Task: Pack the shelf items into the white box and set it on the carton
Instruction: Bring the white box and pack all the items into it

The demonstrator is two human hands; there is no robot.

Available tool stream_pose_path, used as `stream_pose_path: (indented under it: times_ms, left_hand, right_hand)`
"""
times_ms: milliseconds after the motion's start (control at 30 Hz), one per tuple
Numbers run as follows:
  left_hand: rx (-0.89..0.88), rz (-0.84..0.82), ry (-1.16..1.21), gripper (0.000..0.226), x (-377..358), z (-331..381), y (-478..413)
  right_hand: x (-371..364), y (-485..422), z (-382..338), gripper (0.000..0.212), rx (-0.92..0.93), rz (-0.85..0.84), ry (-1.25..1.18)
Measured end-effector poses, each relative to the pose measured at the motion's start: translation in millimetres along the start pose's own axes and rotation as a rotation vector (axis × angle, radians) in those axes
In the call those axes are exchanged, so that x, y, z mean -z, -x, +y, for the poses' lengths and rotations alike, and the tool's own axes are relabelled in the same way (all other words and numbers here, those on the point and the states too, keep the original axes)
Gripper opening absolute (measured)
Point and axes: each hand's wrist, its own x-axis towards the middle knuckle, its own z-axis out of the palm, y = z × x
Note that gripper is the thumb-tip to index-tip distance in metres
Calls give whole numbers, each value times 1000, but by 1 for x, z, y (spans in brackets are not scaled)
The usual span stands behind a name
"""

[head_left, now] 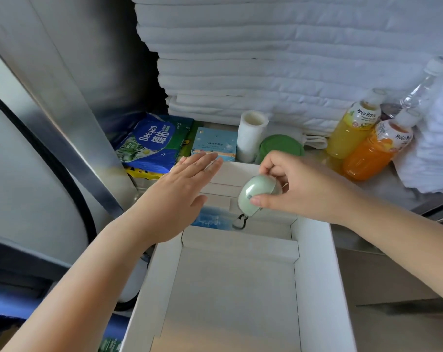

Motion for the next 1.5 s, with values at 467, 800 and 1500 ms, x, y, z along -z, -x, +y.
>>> stream_pose_path:
  times_ms: [467, 800, 1500]
  left_hand:
    - [-23, 24, -7, 69, 0, 1, 0]
    - [-16, 30, -11, 70, -2, -1, 0]
    - [-34, 54, -29, 71, -2, -2, 0]
  right_hand:
    - [-24, -22, 6, 29, 94, -62, 442]
    - [-26, -17, 7, 29, 181, 6, 509]
    - [-36, -31, 30, 31, 94, -376, 606]
